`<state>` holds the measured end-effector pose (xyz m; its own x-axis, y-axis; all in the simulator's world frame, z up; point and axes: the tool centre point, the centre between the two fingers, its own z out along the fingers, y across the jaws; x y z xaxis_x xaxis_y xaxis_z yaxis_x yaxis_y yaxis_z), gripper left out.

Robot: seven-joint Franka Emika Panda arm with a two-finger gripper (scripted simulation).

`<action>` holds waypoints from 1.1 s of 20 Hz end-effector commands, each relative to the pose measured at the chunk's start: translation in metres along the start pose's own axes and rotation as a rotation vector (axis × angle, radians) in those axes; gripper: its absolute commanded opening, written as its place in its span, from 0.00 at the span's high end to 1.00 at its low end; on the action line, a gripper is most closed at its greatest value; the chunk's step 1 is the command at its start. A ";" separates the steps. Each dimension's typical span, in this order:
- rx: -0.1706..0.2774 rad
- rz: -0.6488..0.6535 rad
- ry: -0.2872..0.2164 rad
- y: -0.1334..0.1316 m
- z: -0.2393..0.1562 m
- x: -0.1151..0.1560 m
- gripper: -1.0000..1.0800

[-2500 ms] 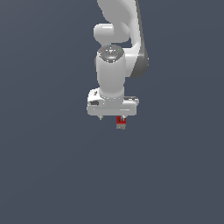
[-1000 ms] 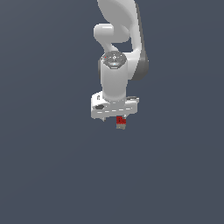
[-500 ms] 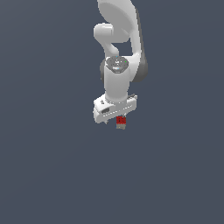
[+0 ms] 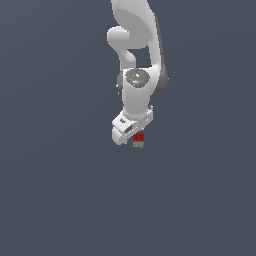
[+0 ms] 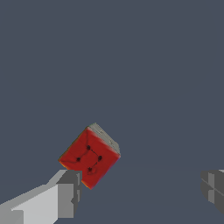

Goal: Pick up the object and move it to a goal position.

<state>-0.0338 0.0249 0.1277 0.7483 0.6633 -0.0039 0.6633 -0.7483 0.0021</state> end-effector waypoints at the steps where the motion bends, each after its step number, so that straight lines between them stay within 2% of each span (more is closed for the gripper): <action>1: -0.001 -0.078 -0.001 -0.004 0.005 -0.001 0.04; 22: 0.000 -0.684 0.001 -0.039 0.038 -0.009 0.04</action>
<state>-0.0651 0.0468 0.0916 0.1970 0.9804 -0.0039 0.9804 -0.1970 -0.0003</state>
